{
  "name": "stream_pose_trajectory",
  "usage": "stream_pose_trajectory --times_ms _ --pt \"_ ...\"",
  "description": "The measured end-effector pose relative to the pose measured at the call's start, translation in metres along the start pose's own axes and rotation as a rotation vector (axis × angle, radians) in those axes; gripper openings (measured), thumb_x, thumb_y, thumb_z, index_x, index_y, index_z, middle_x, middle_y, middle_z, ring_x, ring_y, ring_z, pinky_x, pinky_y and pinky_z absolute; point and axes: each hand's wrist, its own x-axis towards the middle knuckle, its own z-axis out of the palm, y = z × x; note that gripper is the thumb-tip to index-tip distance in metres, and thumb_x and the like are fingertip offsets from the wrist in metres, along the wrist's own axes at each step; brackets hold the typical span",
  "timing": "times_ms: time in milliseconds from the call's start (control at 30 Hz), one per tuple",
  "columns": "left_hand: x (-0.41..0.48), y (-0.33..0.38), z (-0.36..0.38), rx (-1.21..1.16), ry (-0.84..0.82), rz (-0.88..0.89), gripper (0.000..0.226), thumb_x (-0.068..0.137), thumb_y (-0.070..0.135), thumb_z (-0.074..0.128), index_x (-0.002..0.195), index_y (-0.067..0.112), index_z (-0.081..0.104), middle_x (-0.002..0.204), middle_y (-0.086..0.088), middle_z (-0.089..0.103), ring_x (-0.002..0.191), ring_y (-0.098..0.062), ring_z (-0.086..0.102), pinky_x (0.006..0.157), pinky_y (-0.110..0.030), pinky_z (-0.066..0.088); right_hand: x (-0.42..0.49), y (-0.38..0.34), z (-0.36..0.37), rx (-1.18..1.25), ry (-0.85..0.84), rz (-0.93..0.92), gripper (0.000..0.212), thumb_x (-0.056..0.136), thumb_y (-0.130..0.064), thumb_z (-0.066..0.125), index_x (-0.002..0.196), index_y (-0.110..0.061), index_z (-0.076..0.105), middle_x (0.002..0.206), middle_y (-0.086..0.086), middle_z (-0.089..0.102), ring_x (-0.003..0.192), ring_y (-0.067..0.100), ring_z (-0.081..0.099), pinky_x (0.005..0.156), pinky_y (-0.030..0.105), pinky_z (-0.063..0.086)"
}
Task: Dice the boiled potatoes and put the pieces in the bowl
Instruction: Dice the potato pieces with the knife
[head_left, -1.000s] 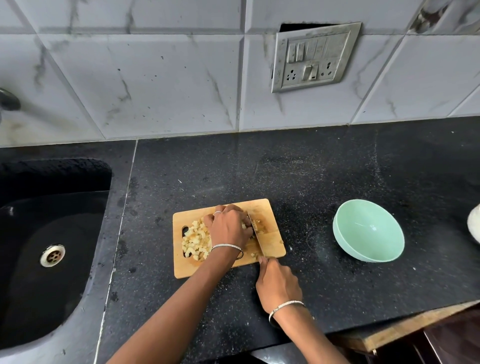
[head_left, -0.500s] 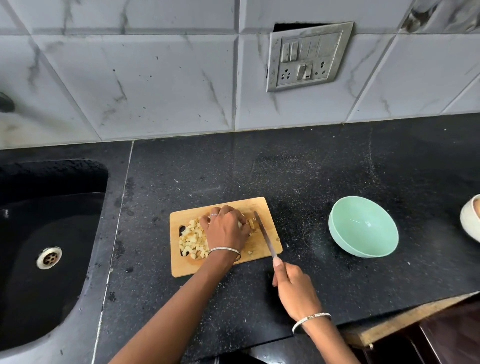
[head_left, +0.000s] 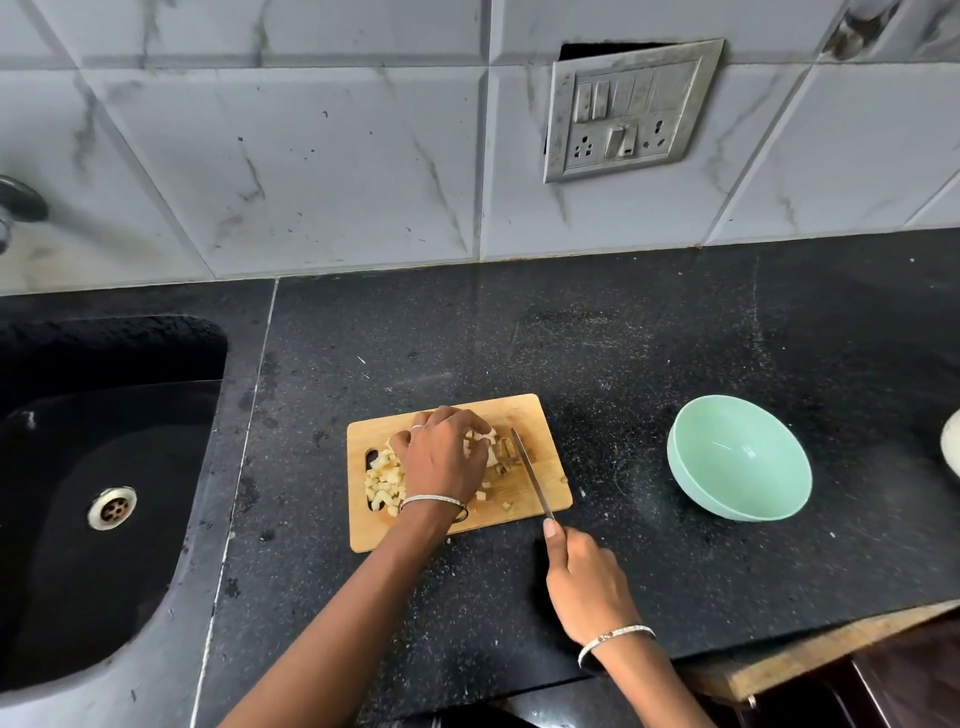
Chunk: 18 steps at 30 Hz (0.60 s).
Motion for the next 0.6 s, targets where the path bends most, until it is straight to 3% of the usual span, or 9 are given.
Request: stream_pose_trajectory --times_ms 167,400,600 --pt "-0.005 0.007 0.004 0.039 -0.080 0.084 0.010 0.079 0.043 0.068 0.089 0.041 0.072 0.114 0.019 0.059 0.112 -0.011 0.045 0.088 -0.040 0.026 0.001 0.001 0.000 -0.016 -0.001 -0.001 0.054 0.101 -0.054 0.016 0.102 -0.022 0.060 0.098 0.008 0.066 0.098 0.034 0.061 0.082 0.043 0.048" --pt "-0.007 0.015 0.015 0.080 -0.088 0.097 0.010 0.079 0.039 0.065 0.084 0.037 0.074 0.117 0.018 0.058 0.117 -0.014 0.042 0.099 -0.048 0.023 0.002 0.002 -0.003 0.003 -0.011 -0.008 0.053 0.100 -0.056 0.016 0.099 -0.023 0.059 0.090 0.007 0.065 0.094 0.034 0.062 0.080 0.042 0.048" --pt "-0.006 0.015 0.018 0.092 -0.101 0.091 0.010 0.079 0.039 0.064 0.082 0.035 0.073 0.119 0.019 0.057 0.117 -0.013 0.040 0.093 -0.043 0.020 0.003 -0.007 -0.001 -0.049 -0.023 0.028 0.053 0.101 -0.054 0.016 0.103 -0.021 0.058 0.096 0.008 0.066 0.099 0.034 0.062 0.079 0.042 0.048"
